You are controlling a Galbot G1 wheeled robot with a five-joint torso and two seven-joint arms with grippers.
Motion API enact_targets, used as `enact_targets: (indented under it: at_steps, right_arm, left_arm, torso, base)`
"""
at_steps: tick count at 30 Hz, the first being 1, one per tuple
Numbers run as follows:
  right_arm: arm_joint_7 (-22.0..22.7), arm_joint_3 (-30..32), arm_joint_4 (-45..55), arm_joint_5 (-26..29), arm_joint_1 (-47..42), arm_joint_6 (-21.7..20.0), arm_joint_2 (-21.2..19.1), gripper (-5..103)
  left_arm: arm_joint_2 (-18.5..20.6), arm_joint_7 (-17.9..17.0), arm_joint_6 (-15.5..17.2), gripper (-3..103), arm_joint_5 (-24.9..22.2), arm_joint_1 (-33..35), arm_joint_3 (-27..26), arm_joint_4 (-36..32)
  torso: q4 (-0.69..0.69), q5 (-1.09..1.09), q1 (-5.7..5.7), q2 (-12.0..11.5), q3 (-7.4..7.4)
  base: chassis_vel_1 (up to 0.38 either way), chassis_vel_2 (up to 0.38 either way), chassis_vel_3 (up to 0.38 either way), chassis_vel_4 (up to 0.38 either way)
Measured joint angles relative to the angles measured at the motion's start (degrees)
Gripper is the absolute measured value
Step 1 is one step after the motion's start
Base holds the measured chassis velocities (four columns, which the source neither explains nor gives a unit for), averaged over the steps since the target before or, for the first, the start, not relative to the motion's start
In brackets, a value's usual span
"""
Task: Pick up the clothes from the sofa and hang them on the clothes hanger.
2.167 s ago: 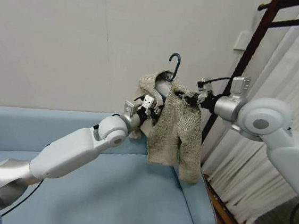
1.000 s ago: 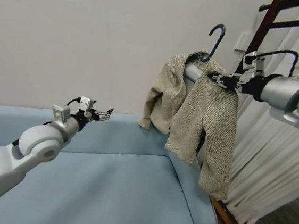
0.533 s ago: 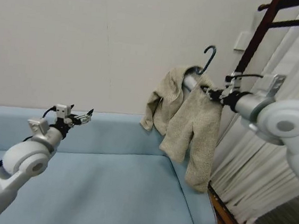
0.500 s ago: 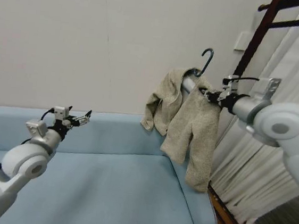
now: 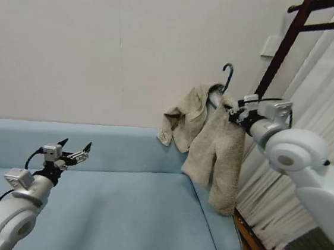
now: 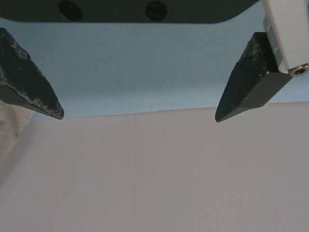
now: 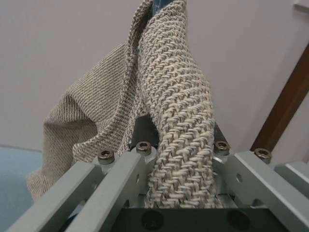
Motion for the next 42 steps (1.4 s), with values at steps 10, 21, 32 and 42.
enact_targets:
  at_steps: [10,21,32,42]
  right_arm:
    - [4.2,0.0,-2.4,13.2,8.9,0.0,-11.8,10]
    - [3.2,3.4,-6.8,30.6,11.9,0.0,-24.0,10]
    - [-0.6,1.7,-12.0,16.4,10.4,0.0,-24.4,10]
    - [-4.0,1.2,-16.3,9.0,11.2,0.0,-21.2,10]
  left_arm:
    - [0.2,-0.3,0.0,100,0.5,1.2,-0.9,-1.5]
    - [0.0,-0.3,-0.4,100,0.5,4.0,-2.4,-2.0]
    - [-0.3,0.0,-0.8,100,1.2,3.6,-1.6,-1.0]
    - [-1.2,-0.2,-0.9,100,2.7,3.0,-0.1,-1.1]
  torso:
    - [-0.02,0.02,0.0,0.0,0.0]
    - [-0.02,0.01,0.0,0.0,0.0]
    - [0.01,0.01,0.01,0.0,0.01]
    - [0.0,0.0,0.01,0.0,0.01]
  base:
    - [0.0,0.0,0.0,0.0]
    - [0.0,0.0,0.0,0.0]
    - [0.0,0.0,0.0,0.0]
    - [0.0,0.0,0.0,0.0]
